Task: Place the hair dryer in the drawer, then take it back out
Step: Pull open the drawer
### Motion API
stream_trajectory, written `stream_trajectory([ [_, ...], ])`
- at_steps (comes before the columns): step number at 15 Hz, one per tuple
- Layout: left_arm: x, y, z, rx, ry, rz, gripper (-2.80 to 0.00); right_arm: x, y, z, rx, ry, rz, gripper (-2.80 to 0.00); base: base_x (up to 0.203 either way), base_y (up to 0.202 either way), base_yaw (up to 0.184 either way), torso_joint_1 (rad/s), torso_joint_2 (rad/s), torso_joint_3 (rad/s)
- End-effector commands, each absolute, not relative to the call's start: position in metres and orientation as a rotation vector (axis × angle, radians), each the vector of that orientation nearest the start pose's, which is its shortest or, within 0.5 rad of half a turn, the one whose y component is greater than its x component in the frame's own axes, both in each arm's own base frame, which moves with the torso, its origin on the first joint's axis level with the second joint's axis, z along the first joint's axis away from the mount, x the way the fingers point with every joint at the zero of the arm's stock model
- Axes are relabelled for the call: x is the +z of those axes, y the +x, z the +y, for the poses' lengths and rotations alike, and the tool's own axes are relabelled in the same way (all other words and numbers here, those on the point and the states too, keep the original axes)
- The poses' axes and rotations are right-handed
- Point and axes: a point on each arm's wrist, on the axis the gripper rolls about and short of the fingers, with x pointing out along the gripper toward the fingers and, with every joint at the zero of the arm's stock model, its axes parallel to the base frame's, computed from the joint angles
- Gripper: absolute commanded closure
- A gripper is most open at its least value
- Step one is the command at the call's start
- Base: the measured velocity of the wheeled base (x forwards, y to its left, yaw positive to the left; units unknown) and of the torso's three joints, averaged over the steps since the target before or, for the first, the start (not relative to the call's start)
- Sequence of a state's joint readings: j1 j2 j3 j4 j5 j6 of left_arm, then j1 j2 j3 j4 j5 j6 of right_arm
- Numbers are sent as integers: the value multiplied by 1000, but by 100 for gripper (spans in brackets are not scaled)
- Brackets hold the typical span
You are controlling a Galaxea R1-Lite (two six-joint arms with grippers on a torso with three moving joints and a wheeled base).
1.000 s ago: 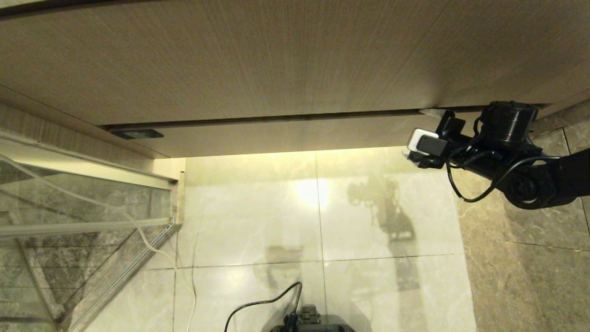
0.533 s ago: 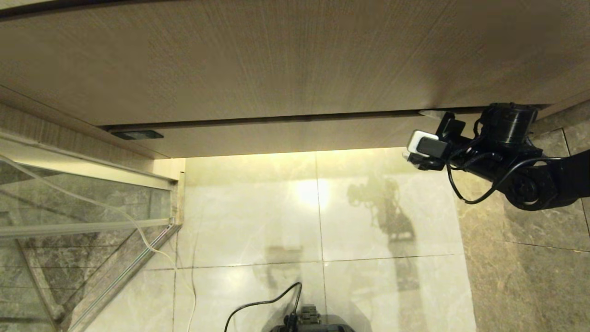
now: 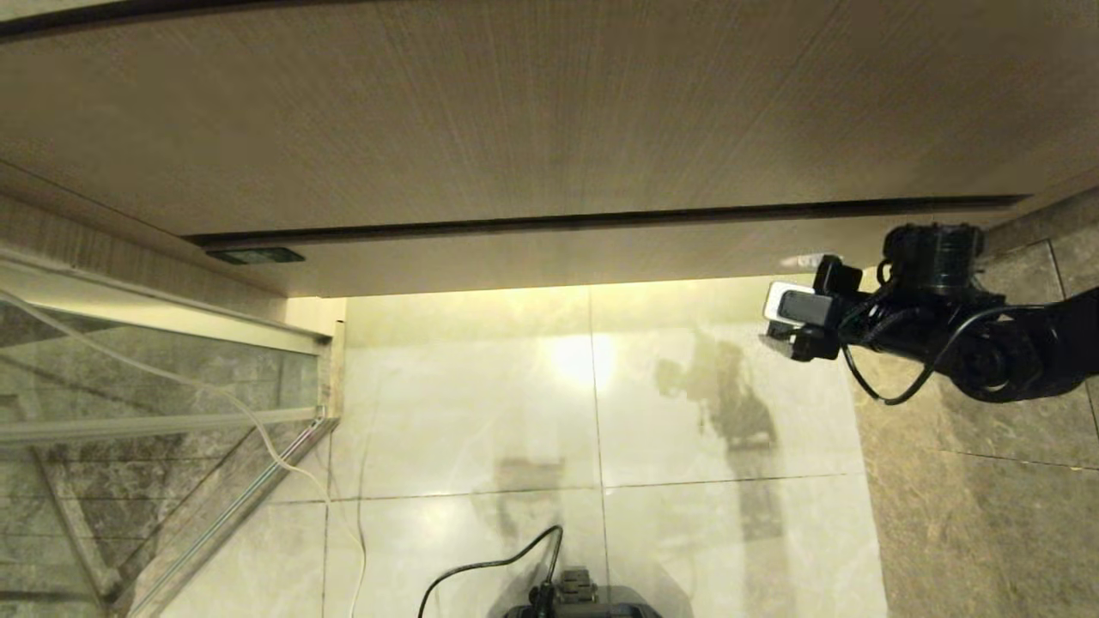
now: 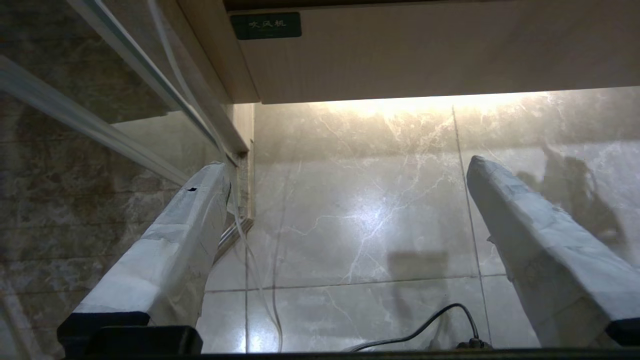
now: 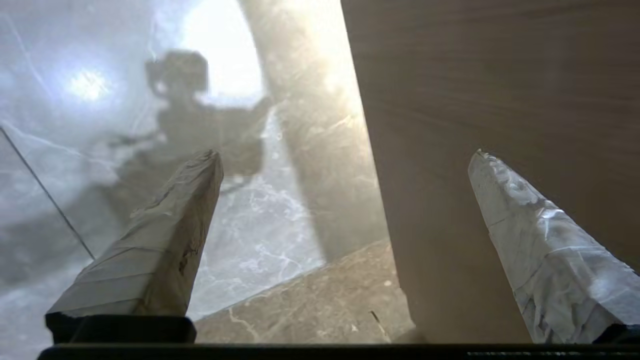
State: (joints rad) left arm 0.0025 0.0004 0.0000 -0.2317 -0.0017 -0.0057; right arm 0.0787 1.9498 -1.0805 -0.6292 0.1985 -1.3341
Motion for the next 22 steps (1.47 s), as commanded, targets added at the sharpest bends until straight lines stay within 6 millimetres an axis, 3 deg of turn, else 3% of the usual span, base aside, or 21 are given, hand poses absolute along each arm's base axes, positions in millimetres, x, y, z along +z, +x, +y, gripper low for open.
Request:
stream_trajectory([
  [1,88,-22,0,1,-7,-193,-280,176,378,35,379,-1319,-15,-280,0,0,0,0,0,0],
  [10,88,-22,0,1,-6,-193,-280,196,367,27,364,-1348,-16,-280,0,0,0,0,0,0],
  [17,88,-22,0,1,-7,-193,-280,217,358,42,354,-1346,-92,-280,0,0,0,0,0,0],
  [22,88,-22,0,1,-6,-193,-280,221,358,48,355,-1343,-119,-280,0,0,0,0,0,0],
])
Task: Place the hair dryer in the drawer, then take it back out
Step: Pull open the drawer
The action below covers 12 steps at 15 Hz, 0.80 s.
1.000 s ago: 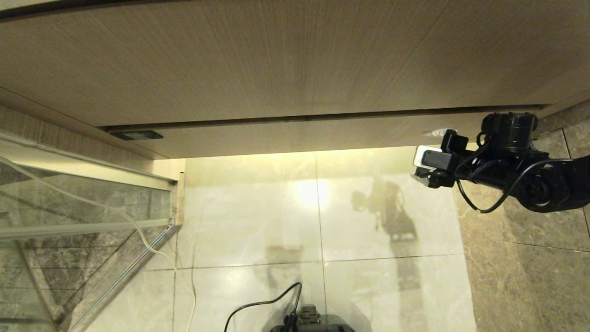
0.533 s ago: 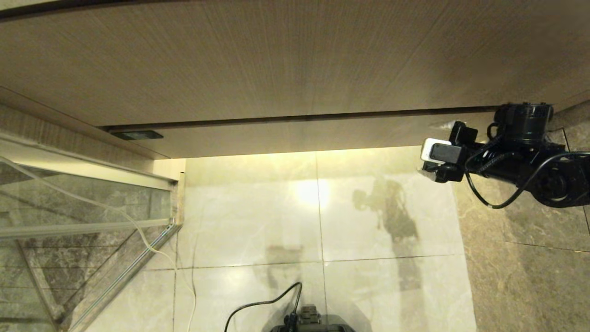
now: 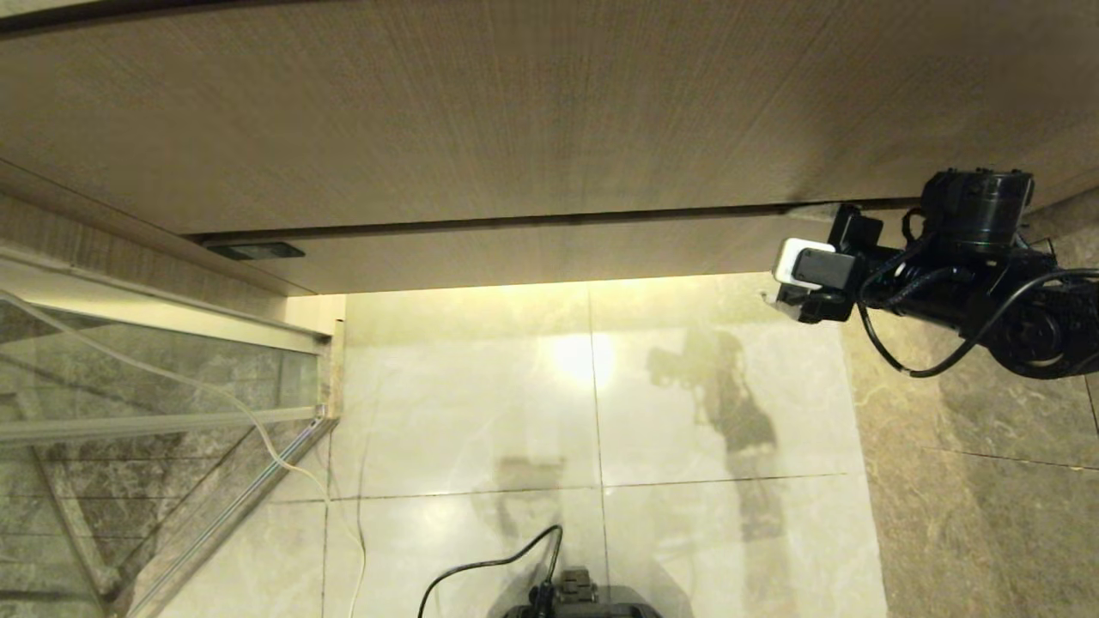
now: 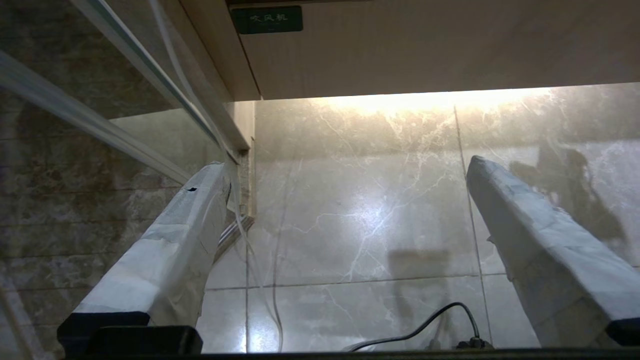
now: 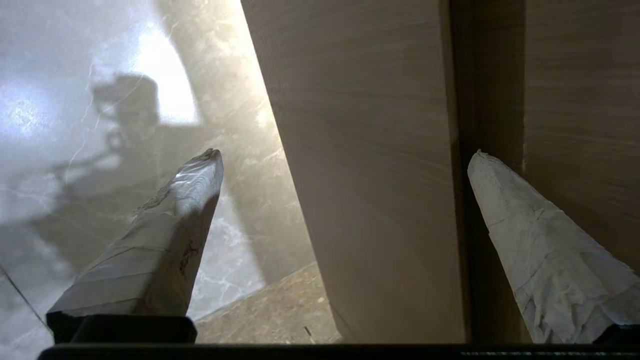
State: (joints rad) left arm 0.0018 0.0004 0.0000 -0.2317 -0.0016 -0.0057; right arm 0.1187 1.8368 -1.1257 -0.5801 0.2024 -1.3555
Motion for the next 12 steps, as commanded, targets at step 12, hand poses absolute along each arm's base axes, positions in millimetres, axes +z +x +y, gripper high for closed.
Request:
stream_trajectory([
  [12,88,-22,0,1,-6,-193,-280,217,381,54,341,-1321,-146,-280,0,0,0,0,0,0],
])
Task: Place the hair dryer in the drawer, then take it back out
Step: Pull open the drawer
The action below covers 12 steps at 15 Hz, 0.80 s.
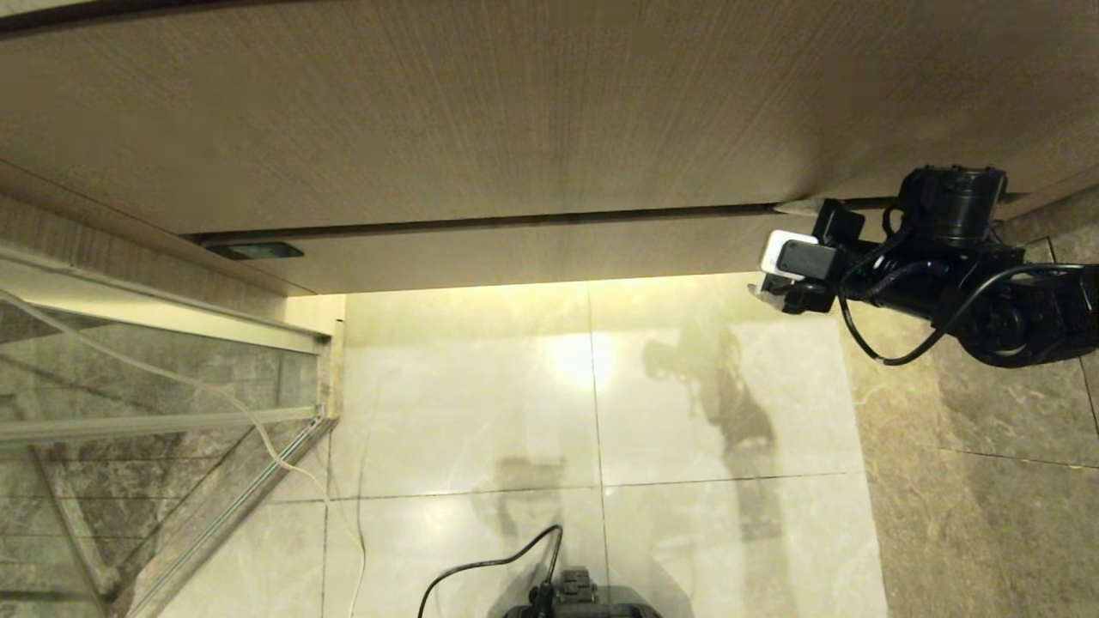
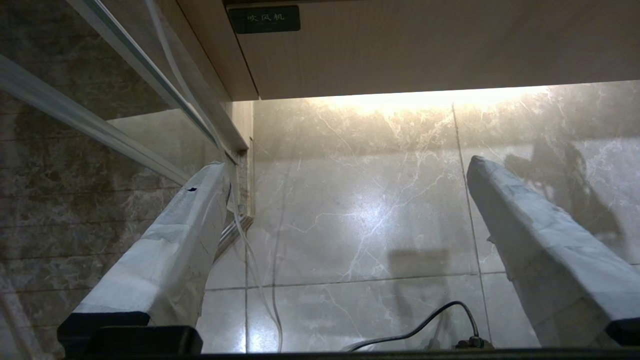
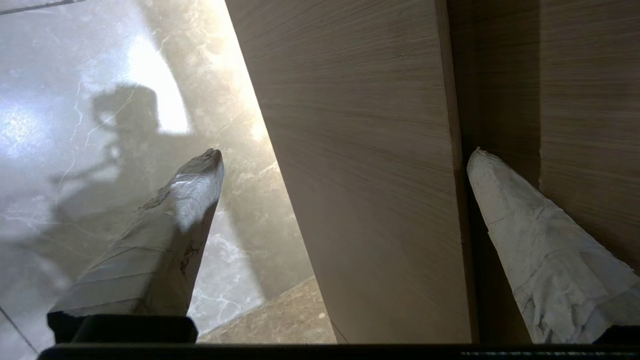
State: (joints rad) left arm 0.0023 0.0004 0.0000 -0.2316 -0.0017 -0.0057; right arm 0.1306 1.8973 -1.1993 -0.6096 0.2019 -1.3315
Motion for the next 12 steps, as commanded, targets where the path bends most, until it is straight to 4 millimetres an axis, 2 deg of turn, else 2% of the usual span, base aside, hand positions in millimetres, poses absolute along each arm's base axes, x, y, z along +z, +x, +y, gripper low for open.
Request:
stream_trajectory([
  [1,88,-22,0,1,-6,-193,-280,216,381,55,343,-1320,-144,-280,0,0,0,0,0,0],
  [12,88,-22,0,1,-6,-193,-280,204,385,55,351,-1302,-136,-280,0,0,0,0,0,0],
])
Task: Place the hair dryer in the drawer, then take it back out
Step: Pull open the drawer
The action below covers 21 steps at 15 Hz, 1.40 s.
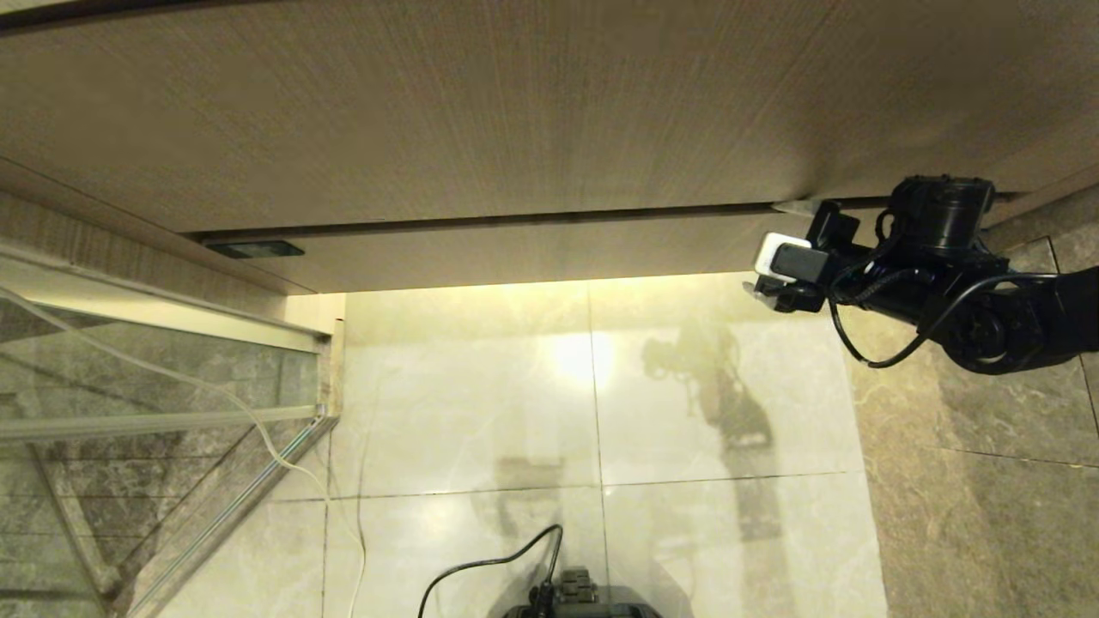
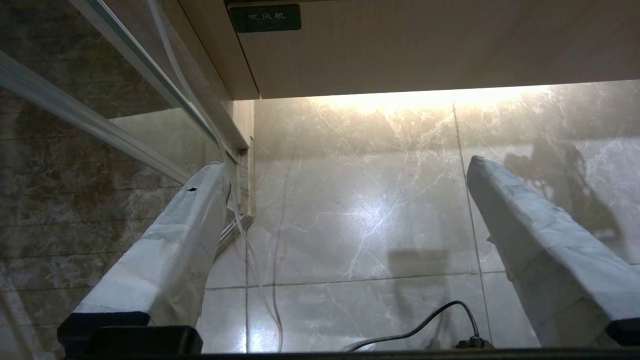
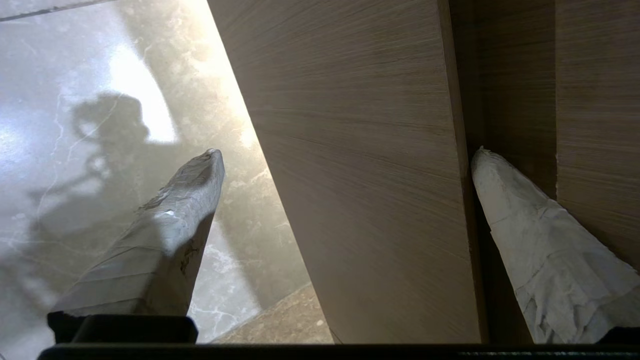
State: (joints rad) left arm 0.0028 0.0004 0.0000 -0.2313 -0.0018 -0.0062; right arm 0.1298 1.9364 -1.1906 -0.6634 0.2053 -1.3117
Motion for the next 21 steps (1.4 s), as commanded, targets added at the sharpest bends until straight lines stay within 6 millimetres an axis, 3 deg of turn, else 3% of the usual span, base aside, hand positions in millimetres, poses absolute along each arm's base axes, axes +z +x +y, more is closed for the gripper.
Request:
stream_trajectory([
  [1,88,-22,0,1,-7,-193,-280,202,386,55,357,-1302,-129,-280,0,0,0,0,0,0],
  [12,88,-22,0,1,-6,-194,-280,179,385,53,419,-1313,-33,-280,0,0,0,0,0,0],
  [21,88,-22,0,1,-6,-193,-280,177,382,49,418,-1313,-15,-280,0,0,0,0,0,0],
])
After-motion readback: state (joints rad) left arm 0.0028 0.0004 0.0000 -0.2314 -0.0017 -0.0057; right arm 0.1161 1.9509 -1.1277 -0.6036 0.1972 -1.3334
